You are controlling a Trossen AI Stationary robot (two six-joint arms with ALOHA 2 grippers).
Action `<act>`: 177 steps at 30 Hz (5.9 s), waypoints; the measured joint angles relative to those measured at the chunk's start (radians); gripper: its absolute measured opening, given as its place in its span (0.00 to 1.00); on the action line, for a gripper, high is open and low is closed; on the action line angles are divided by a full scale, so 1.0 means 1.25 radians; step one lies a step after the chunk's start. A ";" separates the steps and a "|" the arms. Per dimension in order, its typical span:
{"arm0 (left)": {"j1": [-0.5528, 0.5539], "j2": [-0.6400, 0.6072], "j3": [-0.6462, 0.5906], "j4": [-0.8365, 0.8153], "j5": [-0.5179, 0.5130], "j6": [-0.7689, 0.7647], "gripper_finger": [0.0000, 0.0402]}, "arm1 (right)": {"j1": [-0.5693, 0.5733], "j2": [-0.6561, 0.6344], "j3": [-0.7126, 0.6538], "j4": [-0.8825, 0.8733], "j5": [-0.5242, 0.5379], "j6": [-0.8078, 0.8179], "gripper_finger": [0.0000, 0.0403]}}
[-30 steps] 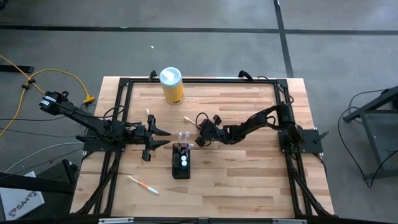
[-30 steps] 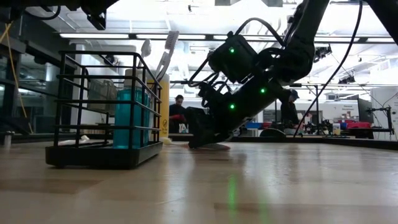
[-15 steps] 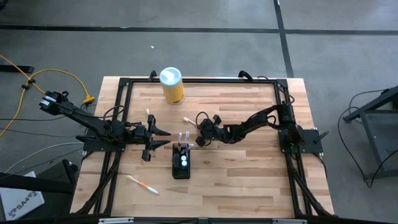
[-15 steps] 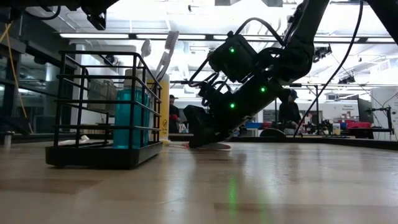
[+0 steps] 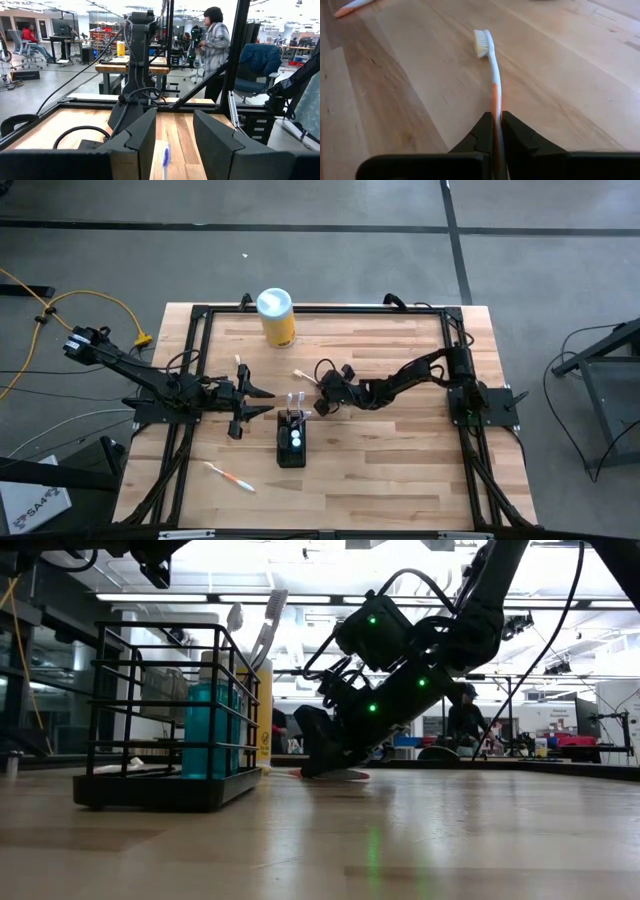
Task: Pick & Place toothbrushing station
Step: Put the top right orange toothbrush into the bottom section of the black wire organizer
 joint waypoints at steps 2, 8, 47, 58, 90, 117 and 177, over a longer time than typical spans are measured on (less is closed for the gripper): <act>0.000 0.000 0.000 0.000 0.000 0.000 0.32 | 0.000 0.000 0.000 0.001 0.004 0.000 0.04; 0.000 0.000 0.000 0.000 0.000 0.000 0.32 | 0.002 0.002 -0.001 0.031 0.008 -0.018 0.04; 0.000 0.000 0.000 0.004 0.009 0.000 0.32 | 0.220 -0.383 -0.001 -0.085 0.495 -0.285 0.03; 0.034 0.062 -0.001 0.151 0.133 0.088 0.32 | 0.339 -0.434 0.000 0.200 0.443 -0.537 0.03; 0.204 0.347 0.236 0.216 0.507 0.074 0.32 | 0.400 -0.432 -0.001 0.230 0.303 -0.505 0.03; 0.182 0.423 0.298 0.267 0.438 0.173 0.32 | 0.411 -0.425 0.000 0.236 0.289 -0.500 0.03; 0.010 0.408 0.296 0.173 0.152 0.293 0.01 | 0.471 -0.425 0.000 0.220 0.360 -0.547 0.44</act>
